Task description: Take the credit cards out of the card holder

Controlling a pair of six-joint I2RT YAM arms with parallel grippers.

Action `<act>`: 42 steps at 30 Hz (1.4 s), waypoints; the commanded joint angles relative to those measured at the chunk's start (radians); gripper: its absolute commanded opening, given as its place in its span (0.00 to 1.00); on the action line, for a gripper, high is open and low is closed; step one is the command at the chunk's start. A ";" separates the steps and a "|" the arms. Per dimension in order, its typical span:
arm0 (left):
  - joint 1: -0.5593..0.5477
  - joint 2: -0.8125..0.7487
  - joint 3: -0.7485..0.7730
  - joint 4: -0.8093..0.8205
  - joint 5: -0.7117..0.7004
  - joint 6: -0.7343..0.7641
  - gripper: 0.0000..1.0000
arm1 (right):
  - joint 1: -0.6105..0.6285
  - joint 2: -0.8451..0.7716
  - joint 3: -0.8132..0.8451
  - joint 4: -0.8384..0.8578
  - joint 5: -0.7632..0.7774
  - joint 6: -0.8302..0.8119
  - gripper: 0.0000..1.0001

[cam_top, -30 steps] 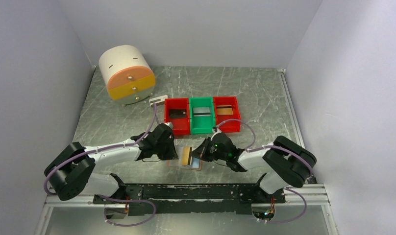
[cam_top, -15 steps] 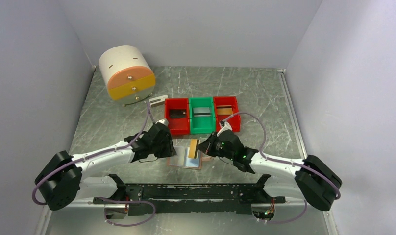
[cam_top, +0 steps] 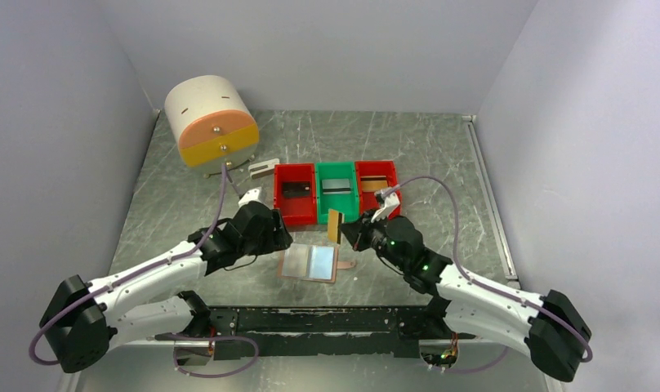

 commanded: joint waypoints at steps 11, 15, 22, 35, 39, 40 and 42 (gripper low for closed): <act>0.109 0.026 0.175 -0.227 -0.171 0.064 1.00 | -0.004 -0.182 0.061 -0.048 0.220 -0.760 0.00; 0.253 -0.025 0.184 -0.218 -0.100 0.148 1.00 | -0.020 -0.106 0.142 -0.097 0.328 -0.935 0.00; 0.452 -0.042 0.257 -0.267 0.036 0.247 1.00 | -0.203 0.048 0.270 -0.199 0.168 -1.084 0.00; 0.664 -0.149 0.194 -0.218 0.100 0.446 1.00 | -0.333 0.248 0.360 -0.340 -0.079 -1.287 0.00; 0.664 -0.148 0.203 -0.205 0.120 0.474 1.00 | -0.363 0.336 0.419 -0.408 -0.087 -1.345 0.00; 0.664 -0.147 0.199 -0.201 0.116 0.470 1.00 | -0.367 0.356 0.428 -0.412 -0.085 -1.355 0.00; 0.664 -0.144 0.196 -0.192 0.145 0.474 1.00 | -0.377 0.379 0.423 -0.388 -0.104 -1.374 0.00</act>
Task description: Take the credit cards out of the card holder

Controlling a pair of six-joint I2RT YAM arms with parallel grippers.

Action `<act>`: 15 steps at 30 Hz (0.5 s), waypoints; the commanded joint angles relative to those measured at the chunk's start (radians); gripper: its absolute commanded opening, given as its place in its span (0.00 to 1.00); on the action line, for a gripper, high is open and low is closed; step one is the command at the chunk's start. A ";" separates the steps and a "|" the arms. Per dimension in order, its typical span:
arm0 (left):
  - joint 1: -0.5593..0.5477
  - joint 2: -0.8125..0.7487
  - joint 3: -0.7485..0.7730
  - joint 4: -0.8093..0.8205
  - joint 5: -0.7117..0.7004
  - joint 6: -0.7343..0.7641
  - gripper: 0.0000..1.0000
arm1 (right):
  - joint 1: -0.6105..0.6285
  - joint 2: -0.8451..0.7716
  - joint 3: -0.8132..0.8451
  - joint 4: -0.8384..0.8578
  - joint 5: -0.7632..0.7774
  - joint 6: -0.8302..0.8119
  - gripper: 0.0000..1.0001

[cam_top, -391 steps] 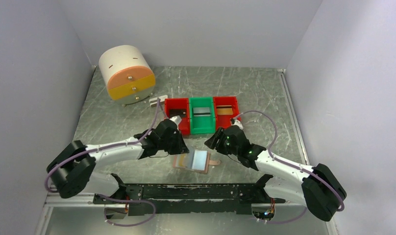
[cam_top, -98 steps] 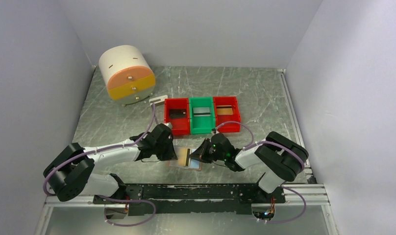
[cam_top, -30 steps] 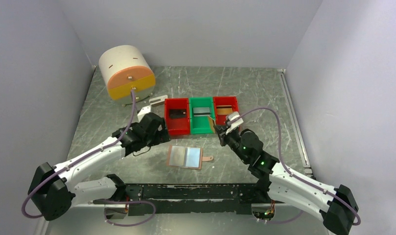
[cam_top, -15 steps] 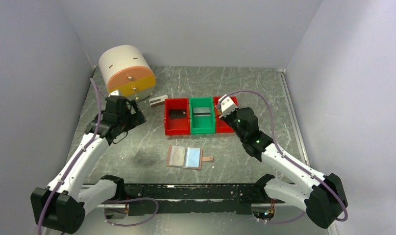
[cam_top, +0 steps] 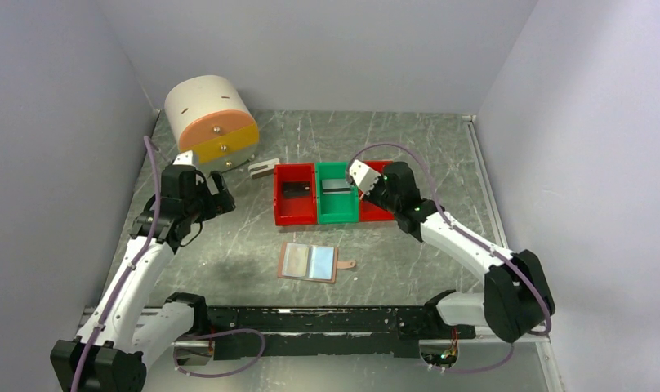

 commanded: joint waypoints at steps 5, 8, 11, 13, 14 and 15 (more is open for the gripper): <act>0.005 0.015 -0.017 0.054 0.049 0.039 1.00 | -0.039 0.089 0.029 0.056 -0.079 -0.114 0.00; 0.005 0.029 0.002 0.027 0.039 0.036 1.00 | -0.045 0.156 0.055 0.070 -0.051 -0.136 0.00; 0.005 0.019 -0.003 0.024 0.028 0.029 1.00 | -0.057 0.223 0.088 0.069 -0.022 -0.150 0.00; 0.005 0.008 -0.011 0.030 0.026 0.028 0.99 | -0.075 0.240 0.103 0.054 -0.061 -0.173 0.00; 0.005 0.005 -0.016 0.036 0.029 0.028 0.99 | -0.085 0.245 0.105 0.059 -0.088 -0.184 0.00; 0.005 0.002 -0.021 0.044 0.036 0.030 0.99 | -0.089 0.251 0.116 0.055 -0.106 -0.187 0.00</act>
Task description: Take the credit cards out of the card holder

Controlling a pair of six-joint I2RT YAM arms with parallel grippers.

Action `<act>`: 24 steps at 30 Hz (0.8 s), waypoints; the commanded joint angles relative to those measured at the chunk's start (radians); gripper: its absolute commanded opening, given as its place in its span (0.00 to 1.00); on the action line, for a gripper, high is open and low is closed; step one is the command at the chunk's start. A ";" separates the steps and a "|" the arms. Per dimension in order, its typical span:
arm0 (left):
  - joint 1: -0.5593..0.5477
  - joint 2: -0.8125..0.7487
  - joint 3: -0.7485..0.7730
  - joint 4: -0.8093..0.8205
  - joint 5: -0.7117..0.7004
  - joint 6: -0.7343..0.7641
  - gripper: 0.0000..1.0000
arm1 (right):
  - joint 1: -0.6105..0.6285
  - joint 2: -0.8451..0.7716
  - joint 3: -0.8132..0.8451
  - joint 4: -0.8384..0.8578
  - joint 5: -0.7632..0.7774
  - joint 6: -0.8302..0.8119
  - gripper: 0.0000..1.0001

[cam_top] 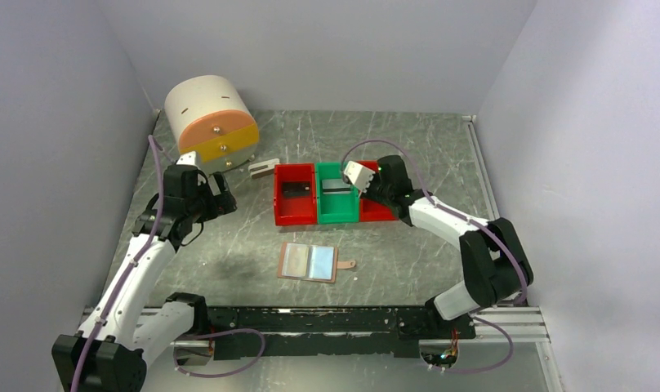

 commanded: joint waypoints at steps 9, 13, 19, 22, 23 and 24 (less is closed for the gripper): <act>0.006 -0.005 -0.001 0.009 0.013 0.009 0.98 | -0.039 0.093 0.094 0.019 -0.038 -0.067 0.00; 0.005 -0.007 -0.005 0.012 0.012 0.009 0.98 | -0.055 0.145 0.106 0.043 -0.021 -0.076 0.00; 0.006 0.001 -0.004 0.011 0.014 0.010 0.98 | -0.065 0.178 0.142 0.041 -0.074 -0.099 0.02; 0.005 0.006 -0.005 0.012 0.016 0.011 0.97 | -0.063 0.196 0.149 0.019 -0.069 -0.112 0.02; 0.006 0.008 -0.004 0.012 0.017 0.012 0.97 | -0.064 0.202 0.149 0.016 -0.068 -0.117 0.02; 0.005 0.010 -0.004 0.012 0.017 0.012 0.97 | -0.063 0.206 0.148 0.012 -0.068 -0.123 0.02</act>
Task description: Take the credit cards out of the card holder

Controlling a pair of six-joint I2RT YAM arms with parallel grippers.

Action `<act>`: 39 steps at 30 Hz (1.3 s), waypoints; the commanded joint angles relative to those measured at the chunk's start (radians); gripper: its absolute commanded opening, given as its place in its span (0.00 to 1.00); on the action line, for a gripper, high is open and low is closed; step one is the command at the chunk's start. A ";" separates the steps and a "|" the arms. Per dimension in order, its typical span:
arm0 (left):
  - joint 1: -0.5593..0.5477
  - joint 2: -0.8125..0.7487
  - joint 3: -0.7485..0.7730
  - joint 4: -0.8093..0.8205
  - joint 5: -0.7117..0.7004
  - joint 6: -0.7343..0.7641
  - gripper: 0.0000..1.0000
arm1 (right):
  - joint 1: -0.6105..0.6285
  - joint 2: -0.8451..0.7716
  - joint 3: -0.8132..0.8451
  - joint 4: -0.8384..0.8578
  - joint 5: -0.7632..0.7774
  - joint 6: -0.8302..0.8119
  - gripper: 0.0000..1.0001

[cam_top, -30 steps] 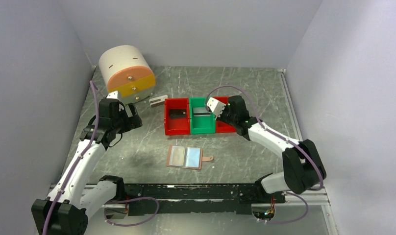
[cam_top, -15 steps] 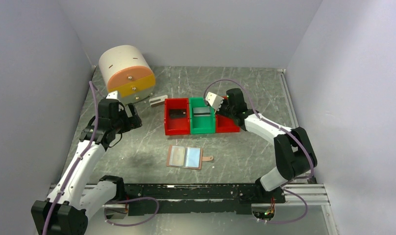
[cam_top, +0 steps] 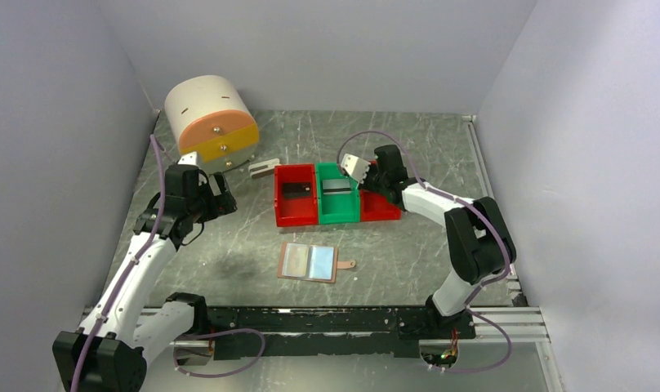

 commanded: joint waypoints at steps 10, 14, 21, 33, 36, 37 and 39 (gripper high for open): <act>0.005 0.019 0.000 0.012 0.027 0.017 0.96 | -0.008 0.084 0.081 -0.118 -0.079 -0.056 0.14; 0.005 0.013 -0.003 0.020 0.034 0.021 0.95 | -0.008 0.094 0.095 -0.147 -0.089 -0.061 0.22; 0.005 0.019 -0.003 0.017 0.034 0.021 0.95 | -0.012 0.089 0.084 -0.125 -0.036 -0.051 0.26; 0.005 0.036 -0.003 0.016 0.039 0.021 0.94 | -0.014 0.000 0.009 -0.022 0.036 0.060 0.29; 0.005 0.043 0.000 0.013 0.040 0.022 0.94 | -0.017 -0.043 0.013 0.019 0.085 0.220 0.33; 0.005 0.044 0.001 0.013 0.041 0.022 0.94 | -0.017 -0.064 0.008 0.043 0.102 0.302 0.33; 0.005 0.041 0.001 0.012 0.039 0.022 0.94 | -0.018 -0.098 0.018 0.048 0.132 0.504 0.33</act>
